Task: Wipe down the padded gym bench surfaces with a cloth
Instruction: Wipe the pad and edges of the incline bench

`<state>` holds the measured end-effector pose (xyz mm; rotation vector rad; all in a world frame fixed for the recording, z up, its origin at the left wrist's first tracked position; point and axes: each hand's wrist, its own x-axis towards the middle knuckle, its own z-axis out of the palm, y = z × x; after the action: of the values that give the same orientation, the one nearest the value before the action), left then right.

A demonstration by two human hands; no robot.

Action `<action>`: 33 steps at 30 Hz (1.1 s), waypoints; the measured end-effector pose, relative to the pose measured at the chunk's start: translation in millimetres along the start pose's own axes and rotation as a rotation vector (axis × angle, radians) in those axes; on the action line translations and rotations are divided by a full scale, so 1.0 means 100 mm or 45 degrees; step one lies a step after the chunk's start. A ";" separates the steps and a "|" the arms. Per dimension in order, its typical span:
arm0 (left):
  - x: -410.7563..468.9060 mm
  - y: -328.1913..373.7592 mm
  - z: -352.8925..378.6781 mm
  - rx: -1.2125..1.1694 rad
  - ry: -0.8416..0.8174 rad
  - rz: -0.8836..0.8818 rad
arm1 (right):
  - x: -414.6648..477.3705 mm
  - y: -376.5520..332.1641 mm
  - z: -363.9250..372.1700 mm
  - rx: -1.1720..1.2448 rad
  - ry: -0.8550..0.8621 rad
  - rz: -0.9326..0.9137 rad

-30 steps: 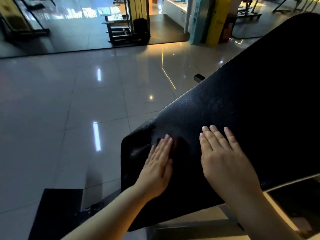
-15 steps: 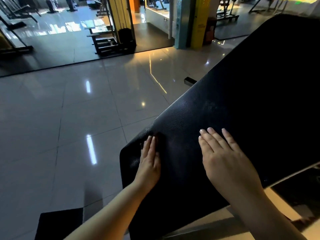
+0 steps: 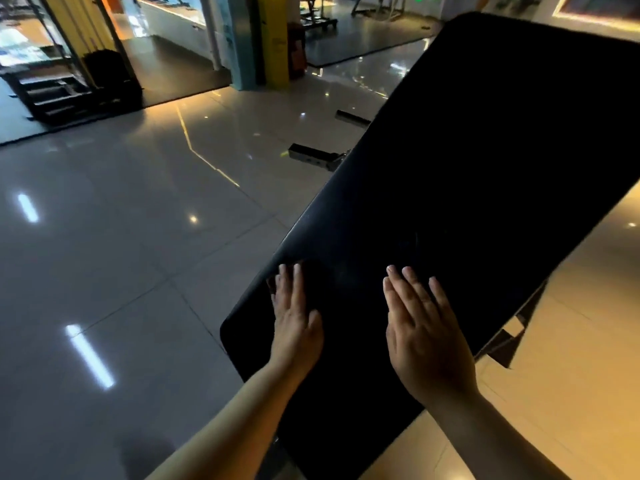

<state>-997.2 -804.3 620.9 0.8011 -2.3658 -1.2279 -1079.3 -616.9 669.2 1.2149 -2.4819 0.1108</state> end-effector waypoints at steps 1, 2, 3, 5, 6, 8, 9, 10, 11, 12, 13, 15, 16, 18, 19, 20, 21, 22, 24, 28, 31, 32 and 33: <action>-0.09 0.09 0.05 0.021 -0.062 0.137 | 0.00 -0.03 -0.01 -0.009 0.005 0.027; -0.21 0.15 0.07 0.072 -0.137 0.289 | 0.01 -0.05 -0.01 -0.013 0.013 0.044; -0.33 0.16 0.07 0.165 -0.214 0.446 | 0.00 -0.07 -0.02 -0.005 0.026 0.062; -0.44 -0.01 0.01 0.359 -0.292 0.673 | -0.01 -0.09 -0.01 0.039 0.057 0.111; -0.37 -0.12 -0.03 0.399 -0.269 0.683 | -0.01 -0.10 -0.02 0.058 0.065 0.136; -0.14 -0.21 -0.05 0.310 -0.148 0.497 | 0.00 -0.12 -0.03 0.059 0.064 0.159; -0.04 -0.17 -0.04 0.228 -0.062 0.313 | 0.01 -0.12 -0.03 0.047 0.054 0.156; 0.02 -0.08 0.01 0.148 0.010 0.145 | 0.02 -0.12 -0.03 0.039 0.043 0.149; 0.02 0.05 0.08 0.095 0.058 0.056 | 0.01 -0.11 -0.02 0.034 0.036 0.142; -0.02 0.18 0.16 0.080 0.052 0.072 | 0.00 -0.09 -0.01 0.031 0.035 0.131; -0.10 0.31 0.22 0.099 -0.001 0.181 | -0.02 -0.08 0.01 0.031 0.036 0.118; -0.30 0.38 0.25 0.222 -0.176 0.539 | -0.05 -0.05 0.02 0.055 0.051 0.125; -0.34 0.32 0.21 0.312 -0.231 0.696 | -0.06 -0.04 0.02 0.076 0.065 0.148; -0.21 0.10 0.09 0.421 -0.197 0.742 | -0.06 -0.05 0.03 0.094 0.070 0.179; -0.10 0.04 0.04 0.420 -0.141 0.612 | -0.06 -0.06 0.03 0.097 0.063 0.181; 0.01 0.02 0.01 0.362 -0.083 0.404 | -0.06 -0.06 0.04 0.104 0.059 0.179; 0.11 0.04 0.02 0.277 -0.008 0.212 | -0.07 -0.06 0.05 0.103 0.054 0.175; 0.17 0.11 0.07 0.199 0.059 0.086 | -0.06 -0.05 0.05 0.089 0.045 0.166; 0.13 0.35 0.20 0.139 0.112 0.067 | -0.06 -0.03 0.05 0.039 0.021 0.150; -0.31 0.43 0.27 0.363 -0.199 0.551 | -0.15 -0.05 0.03 -0.038 -0.021 0.158; -0.18 0.08 0.06 0.492 -0.129 0.640 | -0.34 -0.11 0.03 -0.066 -0.059 0.118; -0.09 -0.02 0.01 0.465 -0.080 0.526 | -0.42 -0.13 0.04 -0.076 -0.076 0.104; 0.02 -0.07 -0.04 0.406 -0.053 0.359 | -0.50 -0.16 0.04 -0.081 -0.095 0.091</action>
<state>-994.5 -811.7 617.8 0.5079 -2.6365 -0.7743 -1040.4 -590.1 645.6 1.1240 -2.5731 0.0049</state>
